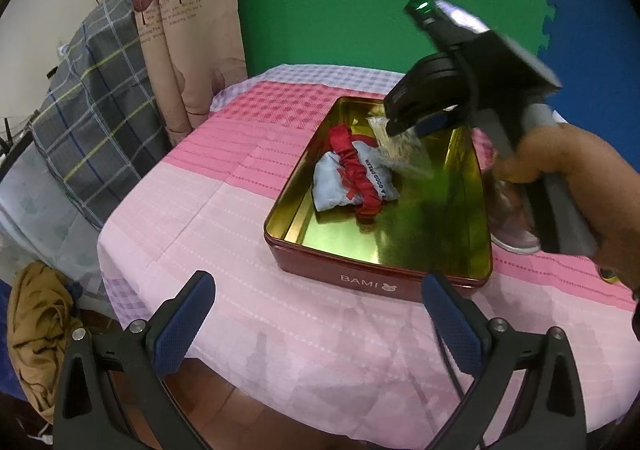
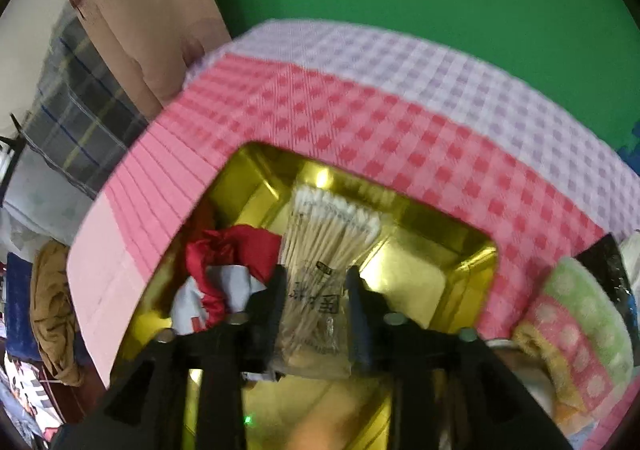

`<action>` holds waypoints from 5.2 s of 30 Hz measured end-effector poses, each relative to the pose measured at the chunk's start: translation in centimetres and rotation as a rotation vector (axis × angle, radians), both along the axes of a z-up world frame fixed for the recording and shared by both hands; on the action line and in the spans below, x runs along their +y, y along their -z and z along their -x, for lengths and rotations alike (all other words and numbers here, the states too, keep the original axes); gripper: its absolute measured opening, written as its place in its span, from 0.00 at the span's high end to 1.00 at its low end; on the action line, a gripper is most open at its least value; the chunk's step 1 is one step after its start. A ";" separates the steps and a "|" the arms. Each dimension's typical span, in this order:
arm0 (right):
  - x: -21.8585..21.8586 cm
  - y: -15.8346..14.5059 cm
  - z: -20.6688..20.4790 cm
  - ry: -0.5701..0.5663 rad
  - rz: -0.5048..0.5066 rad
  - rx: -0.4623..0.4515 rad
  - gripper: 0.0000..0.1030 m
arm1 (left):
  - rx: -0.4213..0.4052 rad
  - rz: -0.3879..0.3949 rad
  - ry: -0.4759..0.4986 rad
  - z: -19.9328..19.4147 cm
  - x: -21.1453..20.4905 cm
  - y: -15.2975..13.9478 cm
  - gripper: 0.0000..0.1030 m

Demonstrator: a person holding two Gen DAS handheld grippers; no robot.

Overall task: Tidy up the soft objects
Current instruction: 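Grasp the cotton swab bag with the right tool and drop it into the tin, then grasp the yellow glove with the left tool and lift it, then hold the yellow glove in the left tool while the right tool grasps the teal scrunchie, then drop the yellow glove into the tin with the left tool while the right tool drops the scrunchie in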

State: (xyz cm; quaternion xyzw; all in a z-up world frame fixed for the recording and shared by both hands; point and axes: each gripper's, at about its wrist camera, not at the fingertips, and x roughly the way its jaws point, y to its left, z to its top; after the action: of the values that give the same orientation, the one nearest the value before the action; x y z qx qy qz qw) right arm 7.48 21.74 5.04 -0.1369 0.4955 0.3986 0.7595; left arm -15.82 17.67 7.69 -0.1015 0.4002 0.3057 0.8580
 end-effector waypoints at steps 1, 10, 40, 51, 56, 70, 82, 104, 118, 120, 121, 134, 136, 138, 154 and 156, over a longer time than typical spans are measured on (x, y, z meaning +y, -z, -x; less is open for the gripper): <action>-0.9 -0.7 0.2 0.009 -0.026 -0.032 0.53 | 0.001 -0.010 -0.001 0.0 -0.1 0.0 0.00; -18.0 -4.1 3.6 0.235 -0.270 -0.198 0.42 | 0.016 -0.080 0.007 -0.3 -1.0 0.1 0.00; -52.6 4.5 4.6 0.793 -0.075 -0.252 0.40 | -0.016 0.025 0.879 -12.1 -22.3 -0.2 0.00; -52.7 4.3 4.8 0.741 -0.136 -0.242 0.40 | 0.076 0.037 1.106 -19.3 -25.6 2.2 0.00; -52.9 4.3 4.6 0.734 -0.153 -0.235 0.40 | 0.141 0.006 1.139 -21.2 -27.3 4.2 0.65; -52.9 4.1 4.5 0.721 -0.165 -0.221 0.40 | 0.004 0.209 0.855 -15.4 -23.4 3.6 0.83; -42.9 2.3 -5.0 0.455 -0.149 -0.189 0.40 | -0.009 0.188 0.619 -8.3 -16.4 3.4 0.80; -34.2 4.3 -15.7 0.403 -0.035 -0.135 0.86 | -0.009 0.195 0.645 -8.7 -16.0 4.3 0.74; -44.0 5.1 -2.0 0.531 -0.199 -0.105 0.87 | -0.039 0.176 0.637 -7.9 -16.7 3.2 0.73; -44.1 4.9 -0.4 0.525 -0.194 -0.129 0.87 | -0.060 0.178 0.630 -7.6 -16.5 2.3 0.73; -44.1 5.0 0.1 0.524 -0.197 -0.128 0.87 | -0.072 0.178 0.625 -7.5 -16.4 1.8 0.73; -43.5 5.2 1.8 0.503 -0.164 -0.172 0.87 | -0.106 0.083 0.413 -9.2 -3.7 -3.8 0.73; -43.2 5.3 1.9 0.494 -0.149 -0.185 0.87 | -0.078 0.089 0.397 -11.1 -1.3 -2.9 0.73; -43.1 5.4 1.9 0.491 -0.143 -0.188 0.87 | -0.054 0.114 0.375 -12.9 0.7 -1.8 0.73; -43.4 5.5 1.5 0.487 -0.152 -0.174 0.87 | -0.126 0.170 0.257 -16.5 3.8 0.0 0.13; -43.4 5.5 1.5 0.487 -0.152 -0.173 0.87 | -0.164 0.151 0.221 -14.8 3.7 -0.7 0.13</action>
State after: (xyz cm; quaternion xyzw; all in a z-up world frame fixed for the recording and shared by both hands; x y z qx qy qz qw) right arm 6.00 -21.61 -0.49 0.0101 0.4157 0.2270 0.8807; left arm -1.05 21.37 8.38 -0.1458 0.3596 0.1691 0.9060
